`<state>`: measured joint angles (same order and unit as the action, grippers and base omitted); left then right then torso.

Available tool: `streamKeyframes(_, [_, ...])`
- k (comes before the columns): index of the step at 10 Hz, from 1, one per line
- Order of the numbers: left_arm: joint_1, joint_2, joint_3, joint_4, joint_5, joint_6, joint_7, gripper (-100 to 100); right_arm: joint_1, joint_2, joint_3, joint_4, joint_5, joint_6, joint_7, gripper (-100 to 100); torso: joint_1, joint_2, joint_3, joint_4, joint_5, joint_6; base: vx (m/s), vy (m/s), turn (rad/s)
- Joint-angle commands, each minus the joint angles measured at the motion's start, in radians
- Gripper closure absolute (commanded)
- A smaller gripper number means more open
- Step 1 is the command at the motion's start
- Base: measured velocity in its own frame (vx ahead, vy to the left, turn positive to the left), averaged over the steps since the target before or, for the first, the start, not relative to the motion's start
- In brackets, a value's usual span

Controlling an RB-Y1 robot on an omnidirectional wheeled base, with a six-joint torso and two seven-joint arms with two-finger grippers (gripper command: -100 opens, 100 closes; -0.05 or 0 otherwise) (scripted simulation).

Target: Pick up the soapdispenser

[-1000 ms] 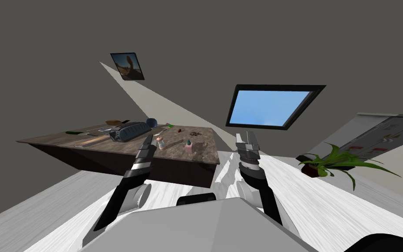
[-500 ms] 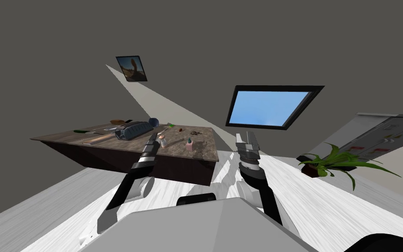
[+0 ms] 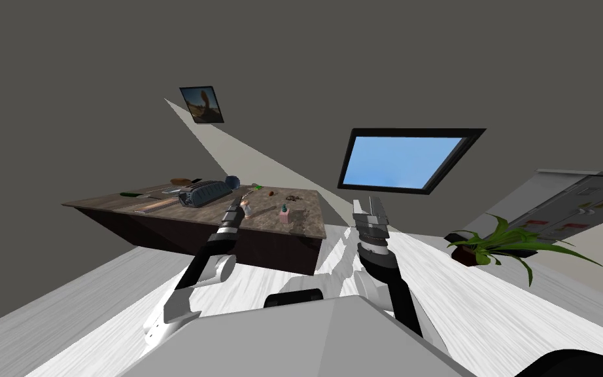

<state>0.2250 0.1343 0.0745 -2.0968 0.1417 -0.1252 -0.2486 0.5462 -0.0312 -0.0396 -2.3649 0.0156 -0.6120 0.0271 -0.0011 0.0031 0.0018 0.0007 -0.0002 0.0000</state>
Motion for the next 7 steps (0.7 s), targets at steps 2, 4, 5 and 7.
streamKeyframes(2, [-0.022, 0.003, 0.002, 0.006, 0.011, 0.060, -0.005, -100, 0.000, 0.000, 0.000, 0.000, 0.000, 0.000, 0.000, 0, 0.000, 0.000, 0.000, 0.000, 0.000, 0.000, -0.031, -0.005, 0.006])
streamKeyframes(4, [-0.065, 0.008, 0.003, 0.027, 0.033, 0.125, -0.014, -100, 0.000, 0.000, 0.000, 0.000, 0.000, 0.000, 0.000, 0, 0.001, -0.001, -0.001, 0.000, 0.000, 0.000, -0.036, -0.004, 0.023])
streamKeyframes(5, [-0.102, 0.013, 0.004, 0.050, 0.054, 0.153, -0.022, -100, 0.000, 0.000, 0.000, 0.000, 0.000, 0.000, 0.000, 0, 0.001, -0.001, -0.001, 0.000, 0.000, 0.000, -0.054, -0.017, 0.031])
streamKeyframes(7, [-0.109, 0.013, 0.004, 0.050, 0.054, 0.192, -0.022, -100, 0.000, 0.000, 0.000, 0.000, 0.000, 0.000, 0.000, 0, 0.000, -0.001, 0.000, 0.000, 0.000, 0.000, -0.031, -0.012, 0.005])
